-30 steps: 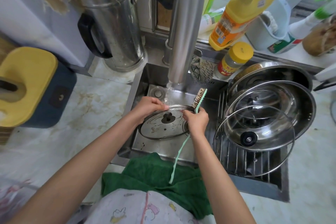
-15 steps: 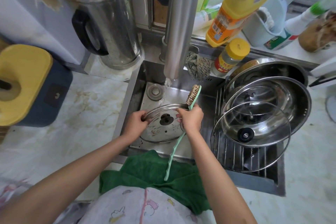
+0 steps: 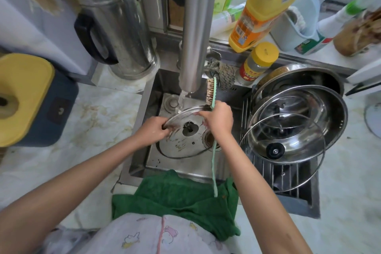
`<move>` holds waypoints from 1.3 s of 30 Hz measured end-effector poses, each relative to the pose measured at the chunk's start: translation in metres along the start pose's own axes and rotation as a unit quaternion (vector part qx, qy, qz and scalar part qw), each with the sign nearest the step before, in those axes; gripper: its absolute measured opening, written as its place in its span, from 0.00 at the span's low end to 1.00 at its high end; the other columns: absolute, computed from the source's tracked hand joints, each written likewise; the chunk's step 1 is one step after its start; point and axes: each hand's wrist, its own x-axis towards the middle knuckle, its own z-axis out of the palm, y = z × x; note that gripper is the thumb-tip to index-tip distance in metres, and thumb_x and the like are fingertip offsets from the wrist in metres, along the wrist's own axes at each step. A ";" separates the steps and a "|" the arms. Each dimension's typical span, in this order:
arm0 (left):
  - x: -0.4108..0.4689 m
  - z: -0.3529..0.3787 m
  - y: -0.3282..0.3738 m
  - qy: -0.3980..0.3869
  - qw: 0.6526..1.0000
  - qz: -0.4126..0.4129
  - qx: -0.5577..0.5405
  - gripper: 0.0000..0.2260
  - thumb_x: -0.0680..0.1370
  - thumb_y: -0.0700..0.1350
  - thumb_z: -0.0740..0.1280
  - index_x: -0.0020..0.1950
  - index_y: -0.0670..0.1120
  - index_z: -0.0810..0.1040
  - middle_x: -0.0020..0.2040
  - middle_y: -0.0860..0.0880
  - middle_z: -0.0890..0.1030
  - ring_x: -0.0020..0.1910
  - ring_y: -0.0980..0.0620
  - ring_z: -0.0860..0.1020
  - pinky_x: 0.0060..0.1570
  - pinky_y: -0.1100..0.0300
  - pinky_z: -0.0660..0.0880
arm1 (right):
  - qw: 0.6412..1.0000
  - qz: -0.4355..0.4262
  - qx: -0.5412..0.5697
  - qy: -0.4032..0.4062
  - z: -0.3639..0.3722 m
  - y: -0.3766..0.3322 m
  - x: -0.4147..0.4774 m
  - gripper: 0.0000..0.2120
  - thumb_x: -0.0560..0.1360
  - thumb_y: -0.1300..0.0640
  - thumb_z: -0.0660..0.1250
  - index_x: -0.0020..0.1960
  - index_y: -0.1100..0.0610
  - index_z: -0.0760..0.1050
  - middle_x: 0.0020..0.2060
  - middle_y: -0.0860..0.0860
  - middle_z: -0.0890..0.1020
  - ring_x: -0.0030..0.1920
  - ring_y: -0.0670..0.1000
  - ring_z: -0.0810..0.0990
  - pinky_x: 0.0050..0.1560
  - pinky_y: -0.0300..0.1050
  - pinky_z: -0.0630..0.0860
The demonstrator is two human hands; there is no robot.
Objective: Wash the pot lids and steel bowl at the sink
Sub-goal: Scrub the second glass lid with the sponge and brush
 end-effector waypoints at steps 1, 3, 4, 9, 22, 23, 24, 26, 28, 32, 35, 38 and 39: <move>-0.003 -0.008 0.003 -0.037 0.999 0.003 -0.028 0.06 0.78 0.37 0.65 0.47 0.47 0.80 0.42 0.47 0.83 0.39 0.47 0.82 0.36 0.58 0.79 | 0.999 -0.025 -0.026 -0.001 -0.003 -0.005 0.001 0.18 0.65 0.45 0.77 0.40 0.58 0.77 0.28 0.51 0.80 0.30 0.51 0.80 0.33 0.47 0.77; -0.012 -0.020 0.015 -0.110 0.983 -0.013 -0.148 0.17 0.78 0.31 0.60 0.59 0.49 0.74 0.52 0.50 0.80 0.45 0.52 0.82 0.35 0.65 0.78 | 0.997 -0.068 -0.034 -0.006 -0.006 -0.016 0.002 0.18 0.65 0.45 0.77 0.42 0.58 0.78 0.30 0.52 0.81 0.33 0.53 0.80 0.33 0.47 0.77; -0.017 -0.024 0.023 -0.132 0.969 -0.023 -0.206 0.23 0.77 0.28 0.59 0.65 0.51 0.69 0.58 0.51 0.77 0.51 0.53 0.80 0.38 0.63 0.80 | 0.997 -0.076 0.002 -0.013 -0.006 -0.022 0.001 0.16 0.66 0.48 0.78 0.42 0.59 0.78 0.31 0.52 0.81 0.33 0.53 0.81 0.34 0.48 0.77; -0.031 -0.038 0.043 -0.128 0.918 -0.132 -0.351 0.36 0.63 0.34 0.60 0.71 0.50 0.67 0.57 0.44 0.82 0.55 0.40 0.80 0.37 0.50 0.81 | 0.986 -0.043 0.116 -0.109 -0.017 -0.052 -0.001 0.25 0.74 0.45 0.70 0.62 0.61 0.72 0.51 0.53 0.79 0.52 0.55 0.79 0.42 0.44 0.72; -0.098 -0.069 0.054 -0.041 0.833 -0.100 -0.543 0.36 0.67 0.33 0.61 0.72 0.56 0.61 0.52 0.42 0.84 0.46 0.36 0.83 0.39 0.43 0.82 | 0.956 -0.184 -0.225 -0.041 -0.024 -0.038 -0.049 0.24 0.80 0.54 0.57 0.75 0.40 0.60 0.52 0.56 0.77 0.48 0.59 0.79 0.41 0.47 0.68; -0.100 -0.072 0.051 -0.025 0.830 -0.102 -0.548 0.36 0.68 0.33 0.61 0.73 0.56 0.60 0.50 0.42 0.85 0.43 0.38 0.84 0.39 0.44 0.82 | 0.955 -0.161 -0.241 -0.061 -0.030 -0.030 -0.051 0.23 0.80 0.54 0.58 0.74 0.41 0.62 0.53 0.57 0.79 0.47 0.58 0.79 0.42 0.47 0.71; -0.102 -0.075 0.048 -0.013 0.829 -0.102 -0.549 0.36 0.68 0.34 0.61 0.73 0.56 0.59 0.51 0.42 0.84 0.42 0.38 0.84 0.38 0.44 0.82 | 0.956 -0.157 -0.224 -0.109 -0.037 -0.027 -0.061 0.22 0.81 0.54 0.58 0.74 0.42 0.64 0.54 0.57 0.81 0.43 0.55 0.79 0.41 0.46 0.72; -0.105 -0.080 0.045 0.007 0.841 -0.092 -0.534 0.38 0.67 0.35 0.64 0.74 0.57 0.59 0.55 0.41 0.83 0.43 0.38 0.84 0.35 0.46 0.81 | 0.950 -0.188 -0.129 -0.215 -0.037 -0.029 -0.098 0.21 0.80 0.52 0.61 0.72 0.42 0.66 0.54 0.54 0.82 0.30 0.45 0.73 0.33 0.38 0.70; -0.105 -0.081 0.047 0.021 0.855 -0.076 -0.512 0.36 0.65 0.36 0.64 0.72 0.55 0.64 0.52 0.43 0.84 0.40 0.43 0.84 0.30 0.50 0.80 | 0.936 -0.246 -0.057 -0.246 -0.026 -0.045 -0.119 0.21 0.80 0.52 0.63 0.72 0.41 0.66 0.47 0.50 0.80 0.27 0.43 0.70 0.29 0.35 0.69; -0.110 -0.078 0.053 0.022 0.843 -0.052 -0.535 0.32 0.67 0.38 0.63 0.70 0.57 0.65 0.54 0.43 0.84 0.44 0.39 0.84 0.37 0.45 0.82 | 0.961 -0.249 -0.085 -0.090 -0.014 -0.052 -0.081 0.22 0.80 0.52 0.61 0.73 0.40 0.64 0.51 0.55 0.77 0.43 0.55 0.78 0.40 0.46 0.73; -0.110 -0.074 0.050 0.031 0.839 -0.044 -0.541 0.35 0.68 0.38 0.64 0.74 0.57 0.61 0.58 0.40 0.82 0.46 0.37 0.83 0.41 0.45 0.81 | 0.967 -0.215 -0.125 -0.059 -0.031 -0.031 -0.080 0.21 0.80 0.51 0.60 0.73 0.42 0.65 0.49 0.56 0.78 0.45 0.57 0.78 0.40 0.48 0.72; -0.107 -0.069 0.049 0.046 0.831 -0.052 -0.553 0.36 0.68 0.38 0.64 0.74 0.57 0.61 0.56 0.43 0.83 0.43 0.40 0.84 0.40 0.47 0.81 | 0.945 -0.283 -0.108 -0.123 -0.034 -0.033 -0.110 0.22 0.81 0.50 0.60 0.73 0.40 0.63 0.44 0.51 0.75 0.38 0.52 0.73 0.31 0.40 0.63; -0.104 -0.067 0.048 0.050 0.830 -0.051 -0.554 0.34 0.71 0.35 0.63 0.74 0.56 0.60 0.56 0.43 0.83 0.42 0.41 0.84 0.39 0.48 0.81 | 0.938 -0.303 -0.122 -0.119 -0.031 -0.037 -0.109 0.22 0.81 0.50 0.59 0.74 0.39 0.62 0.43 0.49 0.72 0.38 0.51 0.72 0.30 0.40 0.61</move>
